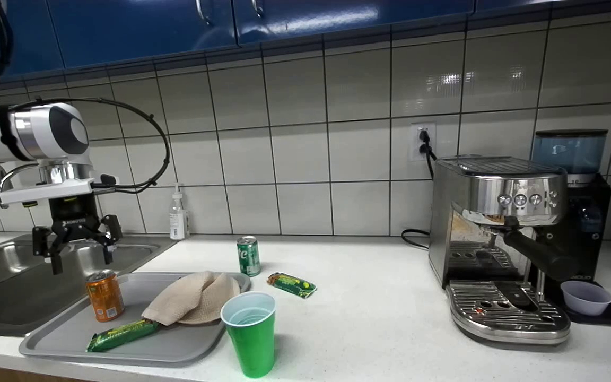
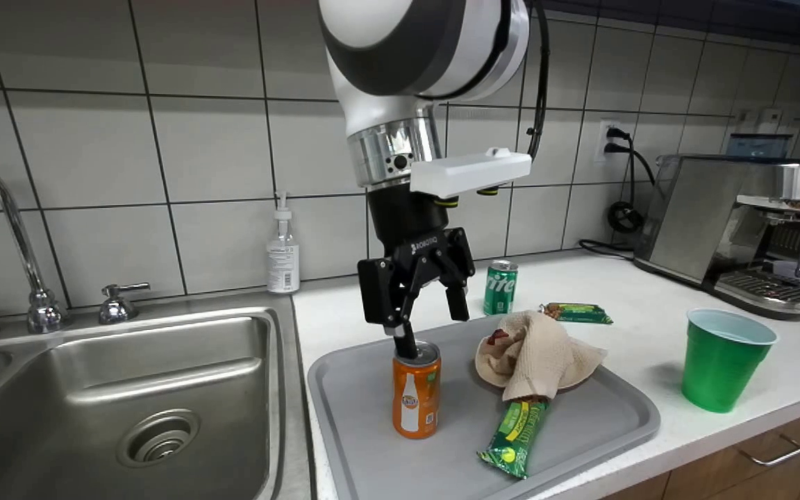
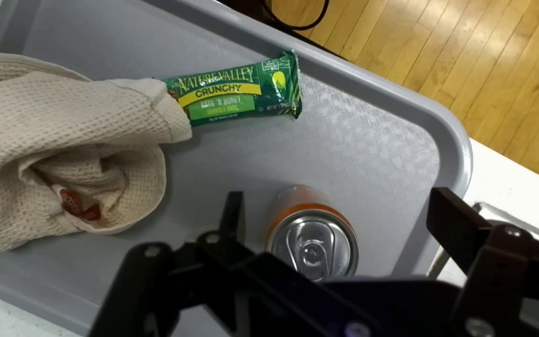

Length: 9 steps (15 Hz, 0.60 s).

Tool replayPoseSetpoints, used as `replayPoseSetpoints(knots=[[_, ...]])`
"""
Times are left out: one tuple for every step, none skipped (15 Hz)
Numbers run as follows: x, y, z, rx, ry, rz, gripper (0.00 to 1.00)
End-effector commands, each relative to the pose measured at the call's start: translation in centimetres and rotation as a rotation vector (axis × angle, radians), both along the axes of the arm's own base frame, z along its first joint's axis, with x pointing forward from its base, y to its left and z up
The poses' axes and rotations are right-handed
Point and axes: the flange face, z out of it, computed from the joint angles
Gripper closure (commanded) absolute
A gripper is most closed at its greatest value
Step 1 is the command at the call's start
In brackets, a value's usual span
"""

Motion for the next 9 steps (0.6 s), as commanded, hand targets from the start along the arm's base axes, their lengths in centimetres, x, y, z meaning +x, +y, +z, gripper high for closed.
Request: replayPoseSetpoints(knots=[[0.0,0.2,-0.6,-0.047,0.018,-0.012,0.0],[0.0,0.1,-0.9,-0.052,0.02,-0.015,0.0],[0.0,0.1,-1.2,-0.051,0.026,-0.018,0.0],[0.0,0.1,-1.4,-0.054,0.027,-0.019,0.0],[0.0,0.1,-1.6,-0.053,0.028,-0.021,0.0],[0.0,0.1,-1.8,-0.051,0.027,-0.027,0.0],[0.0,0.2,-2.0,-0.048,0.024,-0.03,0.0],[0.0,0.2,-2.1,-0.044,0.024,-0.032,0.0],[0.0,0.2,-2.2,-0.043,0.024,-0.034,0.0]])
